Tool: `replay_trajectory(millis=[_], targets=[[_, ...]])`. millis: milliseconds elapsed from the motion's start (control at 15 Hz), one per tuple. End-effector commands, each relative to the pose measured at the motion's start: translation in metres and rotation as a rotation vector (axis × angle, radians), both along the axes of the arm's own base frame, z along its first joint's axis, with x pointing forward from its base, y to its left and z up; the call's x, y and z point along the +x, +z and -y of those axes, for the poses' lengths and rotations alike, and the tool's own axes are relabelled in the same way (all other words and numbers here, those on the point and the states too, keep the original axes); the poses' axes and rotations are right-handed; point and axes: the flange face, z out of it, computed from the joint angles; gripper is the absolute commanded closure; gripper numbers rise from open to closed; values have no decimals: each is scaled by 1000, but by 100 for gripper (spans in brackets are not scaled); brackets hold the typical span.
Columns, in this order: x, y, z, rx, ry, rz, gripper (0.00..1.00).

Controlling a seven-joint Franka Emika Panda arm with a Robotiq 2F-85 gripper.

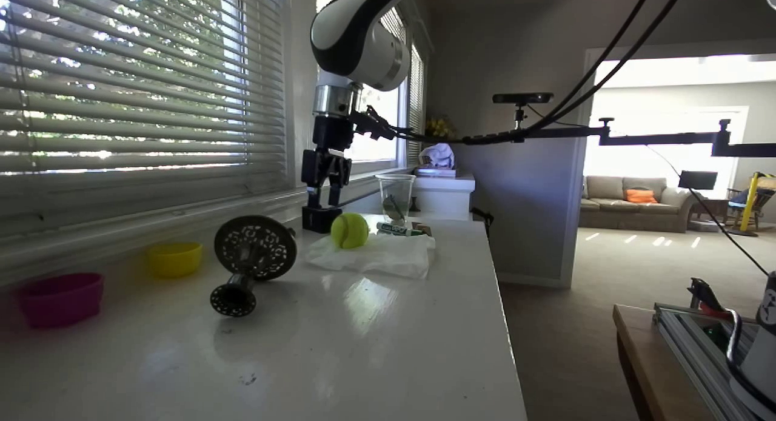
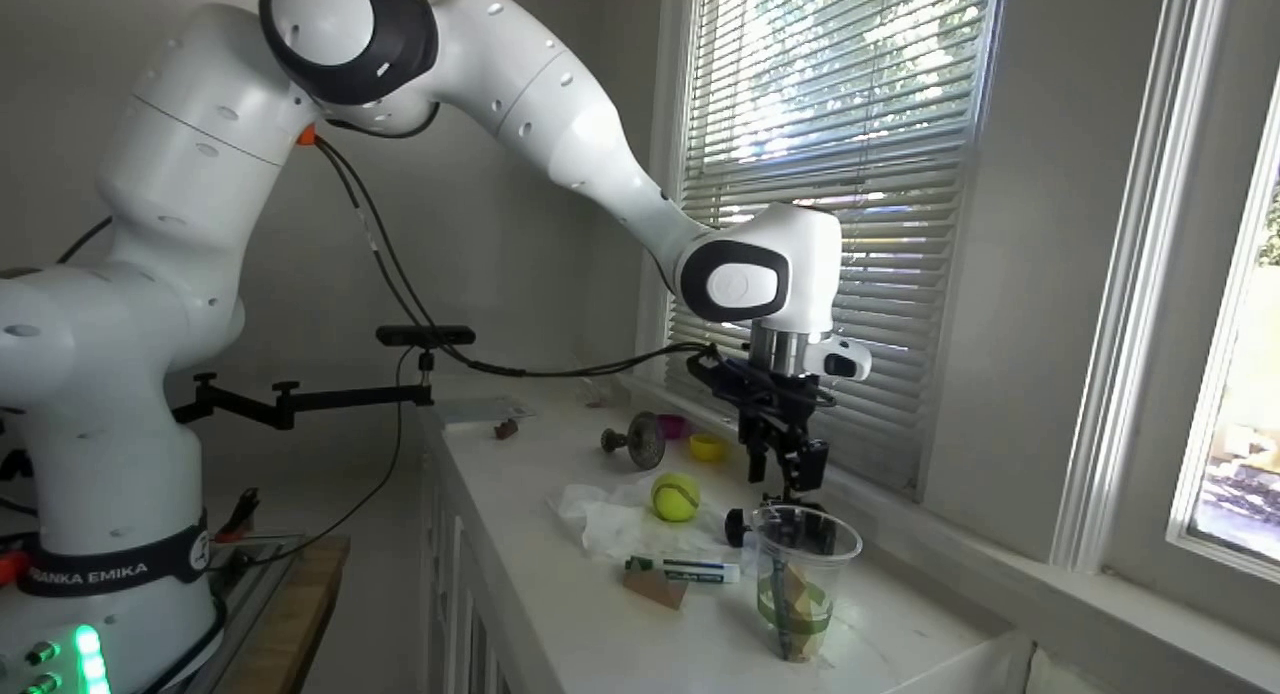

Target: Move the black object to the left

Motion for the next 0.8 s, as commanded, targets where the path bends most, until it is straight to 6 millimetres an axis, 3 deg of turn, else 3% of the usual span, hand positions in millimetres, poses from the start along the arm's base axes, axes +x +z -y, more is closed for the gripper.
replay_trajectory(millis=[0,67,200,267,600,667,733], targets=[[16,10,4,42,-38,9,40],[18,10,2,41,-38,11,38],[21,8,-1,39,-37,7,49],[22,6,-4,38,-36,1,45],[22,-11,-13,39,-27,-38,46],[21,-15,-13,40,-32,-46,52],[21,-18,-12,42,-38,-54,72]])
